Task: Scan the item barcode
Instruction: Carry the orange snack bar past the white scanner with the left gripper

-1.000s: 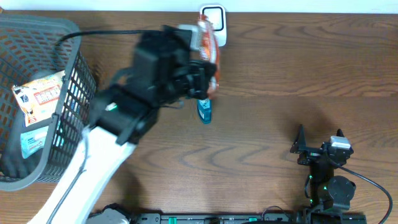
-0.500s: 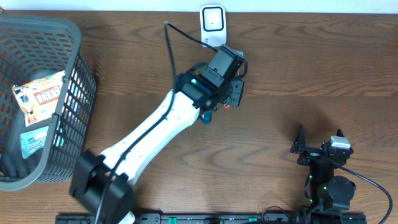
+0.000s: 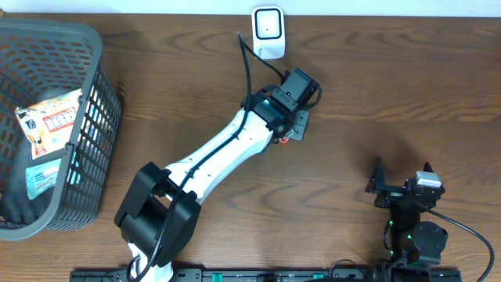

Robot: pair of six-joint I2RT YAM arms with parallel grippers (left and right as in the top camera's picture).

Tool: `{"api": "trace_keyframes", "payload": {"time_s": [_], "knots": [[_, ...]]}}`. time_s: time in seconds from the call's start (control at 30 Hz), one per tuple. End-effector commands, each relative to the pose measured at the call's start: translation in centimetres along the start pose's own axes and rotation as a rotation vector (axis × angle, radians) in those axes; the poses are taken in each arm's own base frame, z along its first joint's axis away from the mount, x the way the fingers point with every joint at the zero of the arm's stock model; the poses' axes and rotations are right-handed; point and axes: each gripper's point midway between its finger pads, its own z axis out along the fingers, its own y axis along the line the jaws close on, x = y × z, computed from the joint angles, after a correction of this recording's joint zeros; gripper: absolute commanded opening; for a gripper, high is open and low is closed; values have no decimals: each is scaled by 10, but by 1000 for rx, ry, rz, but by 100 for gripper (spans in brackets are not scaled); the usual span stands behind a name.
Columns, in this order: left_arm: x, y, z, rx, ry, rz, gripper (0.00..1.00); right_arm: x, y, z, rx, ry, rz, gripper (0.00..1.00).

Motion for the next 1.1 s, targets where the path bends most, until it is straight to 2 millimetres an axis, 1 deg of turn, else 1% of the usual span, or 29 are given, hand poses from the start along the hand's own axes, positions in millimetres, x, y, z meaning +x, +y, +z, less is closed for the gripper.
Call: {"api": "trace_keyframes", "payload": {"time_s": [0.0,0.1,0.2,0.87,0.97,1.07], "knots": [[11,-5,15,-64,19,48,7,0,-2,0,9,-1,0,99],[12,-6,13,-117,-2,74,7,0,-2,0,9,-1,0,99],[10,0,11,-175,-24,86,7,0,-2,0,9,-1,0,99],[9,0,9,-175,-30,85,7,0,-2,0,9,-1,0,99],[9,-2,6,-170,-30,94,7,0,-2,0,9,-1,0,99],[14,-10,1,-157,-17,163,7,0,-2,0,9,-1,0,99]]}}
